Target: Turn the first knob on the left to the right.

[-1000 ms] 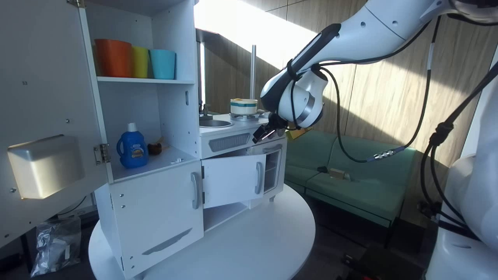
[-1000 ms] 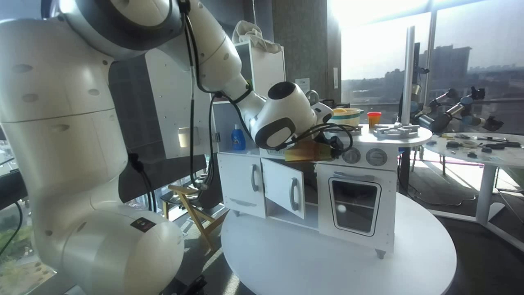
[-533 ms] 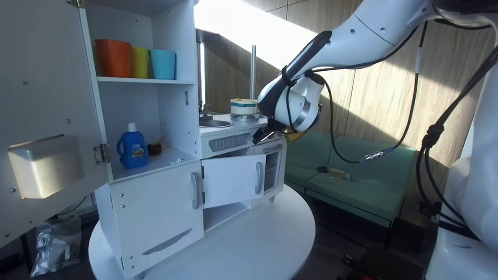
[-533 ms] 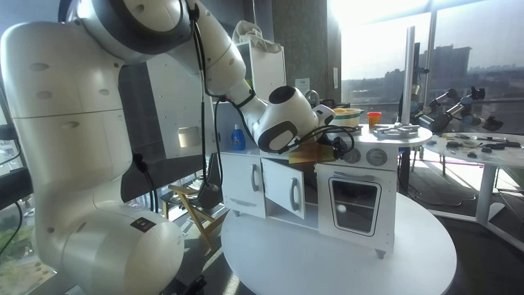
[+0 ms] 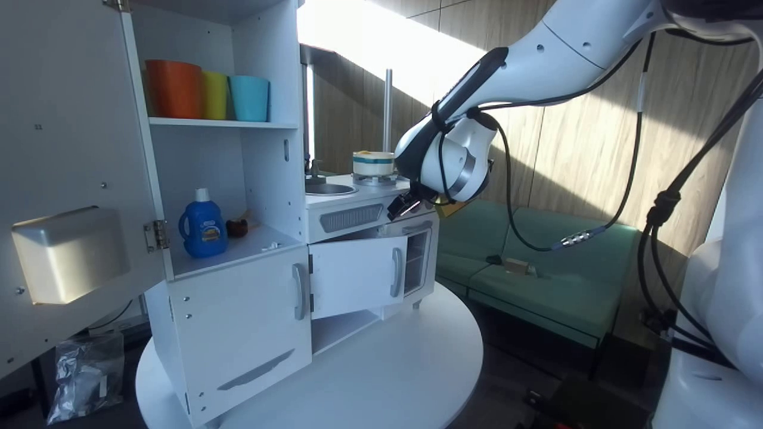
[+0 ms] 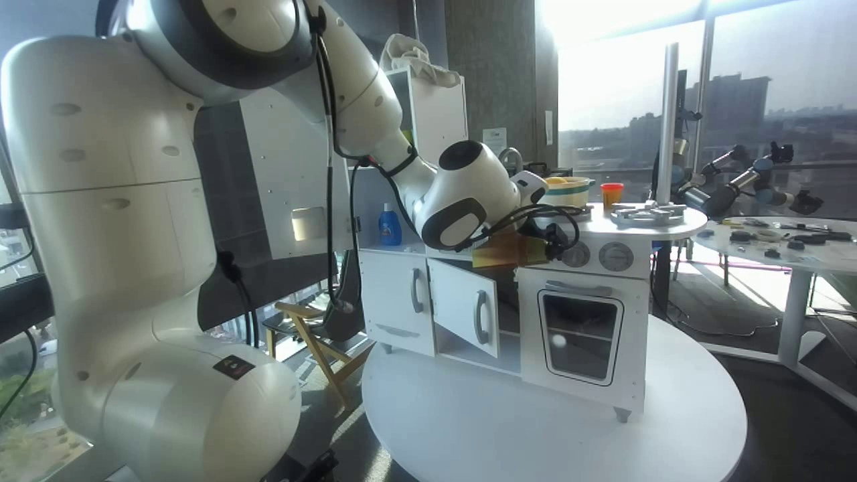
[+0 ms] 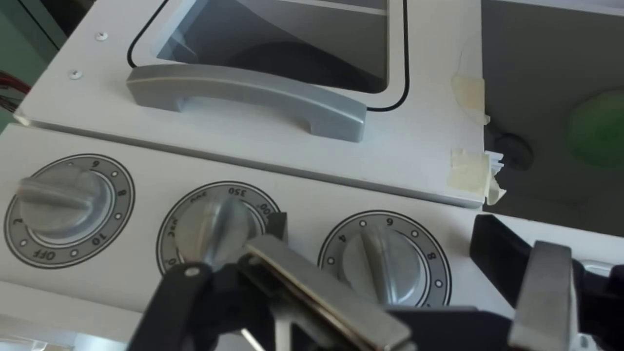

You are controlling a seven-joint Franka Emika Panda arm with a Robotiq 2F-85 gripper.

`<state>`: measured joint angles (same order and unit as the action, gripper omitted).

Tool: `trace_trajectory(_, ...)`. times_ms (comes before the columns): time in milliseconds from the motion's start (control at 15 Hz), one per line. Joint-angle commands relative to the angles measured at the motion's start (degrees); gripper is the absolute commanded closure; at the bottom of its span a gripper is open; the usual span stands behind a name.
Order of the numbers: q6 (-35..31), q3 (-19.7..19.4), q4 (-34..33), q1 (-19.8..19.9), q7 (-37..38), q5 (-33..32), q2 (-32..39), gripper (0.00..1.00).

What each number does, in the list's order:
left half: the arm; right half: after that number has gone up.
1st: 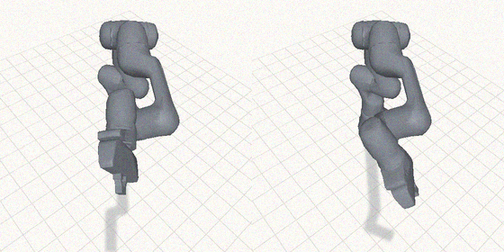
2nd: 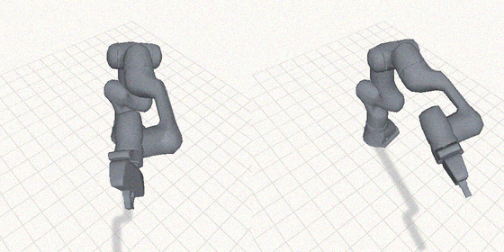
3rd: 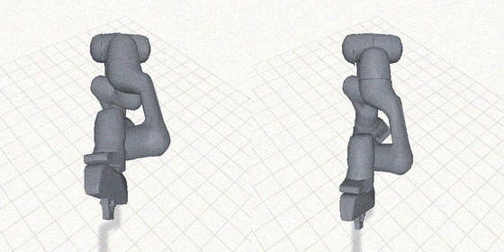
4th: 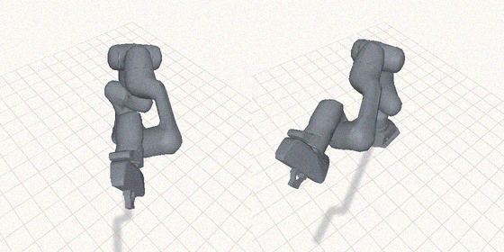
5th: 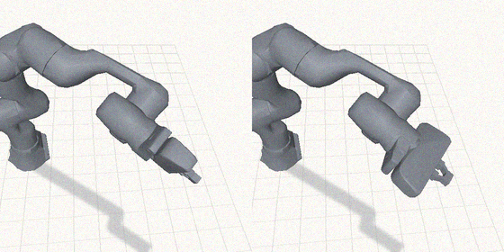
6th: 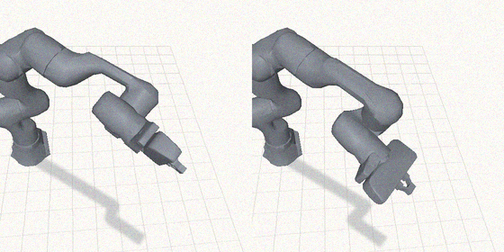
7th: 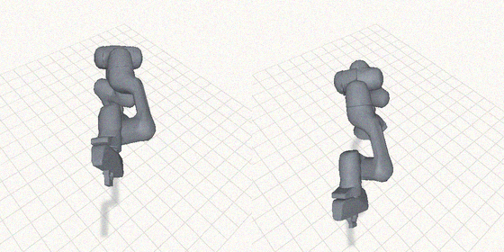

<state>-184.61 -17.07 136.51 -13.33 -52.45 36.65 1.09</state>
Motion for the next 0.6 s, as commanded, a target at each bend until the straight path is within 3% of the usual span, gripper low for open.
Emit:
trace_trajectory(0,-1.89,0.16,-0.27,-0.09,-1.01,-0.31,-1.55,0.36)
trace_trajectory(400,-2.2,0.32,1.98,-0.32,-1.63,-0.52,-5.21,0.82)
trace_trajectory(533,-2.15,0.28,1.68,-0.36,-1.74,-0.59,-4.47,0.78)
